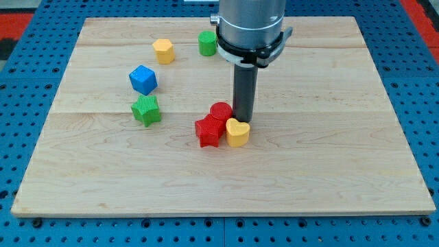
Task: Move the yellow hexagon diagonally left to the green circle
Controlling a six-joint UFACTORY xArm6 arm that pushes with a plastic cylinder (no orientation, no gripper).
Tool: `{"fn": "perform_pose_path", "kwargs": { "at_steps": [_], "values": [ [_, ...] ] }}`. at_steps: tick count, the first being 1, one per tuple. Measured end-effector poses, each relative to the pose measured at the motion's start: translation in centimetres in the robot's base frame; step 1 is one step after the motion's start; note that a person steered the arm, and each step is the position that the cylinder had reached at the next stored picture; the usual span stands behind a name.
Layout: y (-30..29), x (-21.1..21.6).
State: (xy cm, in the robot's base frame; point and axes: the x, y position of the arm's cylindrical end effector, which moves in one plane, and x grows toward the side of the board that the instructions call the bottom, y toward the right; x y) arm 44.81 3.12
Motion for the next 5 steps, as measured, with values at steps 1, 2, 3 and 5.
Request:
{"fn": "perform_pose_path", "kwargs": {
  "at_steps": [1,2,3,5],
  "values": [
    [2.8,-4.2],
    [-2.3,-7.9],
    [-5.6,-12.6],
    [-10.1,-19.2]
  ]
}}
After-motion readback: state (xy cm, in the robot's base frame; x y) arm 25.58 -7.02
